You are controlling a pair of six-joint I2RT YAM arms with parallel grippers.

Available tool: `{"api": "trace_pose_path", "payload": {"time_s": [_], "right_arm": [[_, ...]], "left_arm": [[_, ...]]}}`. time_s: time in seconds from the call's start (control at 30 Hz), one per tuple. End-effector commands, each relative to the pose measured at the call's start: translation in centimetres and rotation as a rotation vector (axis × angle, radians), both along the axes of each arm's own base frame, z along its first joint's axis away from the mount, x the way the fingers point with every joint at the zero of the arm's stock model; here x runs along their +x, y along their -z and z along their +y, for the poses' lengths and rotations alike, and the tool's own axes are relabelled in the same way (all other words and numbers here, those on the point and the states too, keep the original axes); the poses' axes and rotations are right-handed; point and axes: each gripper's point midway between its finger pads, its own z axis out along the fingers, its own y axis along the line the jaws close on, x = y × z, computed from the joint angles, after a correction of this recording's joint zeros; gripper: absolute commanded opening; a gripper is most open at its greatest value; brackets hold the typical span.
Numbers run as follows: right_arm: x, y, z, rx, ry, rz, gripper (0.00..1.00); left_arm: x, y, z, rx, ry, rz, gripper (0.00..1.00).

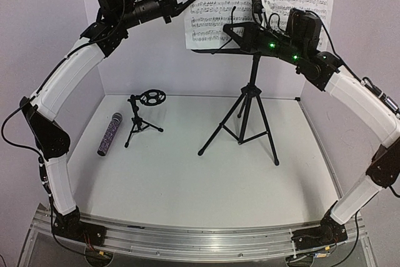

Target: Set up the instrument practice props

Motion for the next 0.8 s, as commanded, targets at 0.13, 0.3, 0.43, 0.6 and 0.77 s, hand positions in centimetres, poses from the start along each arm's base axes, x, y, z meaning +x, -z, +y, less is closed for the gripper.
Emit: {"api": "trace_pose_path", "payload": {"time_s": [0.13, 0.3, 0.43, 0.6, 0.77], "right_arm": [[-1.6, -5.0, -1.4, 0.085, 0.016, -0.134, 0.0], [-1.4, -4.9, -1.3, 0.082, 0.016, -0.13, 0.0], [-1.1, -4.8, -1.3, 0.081, 0.024, -0.127, 0.0], [-0.7, -4.6, -1.3, 0.079, 0.045, -0.121, 0.0], [-0.4, -4.4, -1.4, 0.08, 0.054, -0.114, 0.0]], "left_arm": [[-1.3, -1.3, 0.7, 0.033, -0.007, -0.151, 0.0], [-1.2, -1.5, 0.7, 0.027, -0.013, -0.175, 0.0], [-0.7, -1.6, 0.8, 0.024, -0.035, -0.194, 0.0], [-0.1, -1.3, 0.8, 0.029, -0.047, -0.203, 0.0], [0.3, -1.1, 0.8, 0.03, -0.051, -0.211, 0.0]]}}
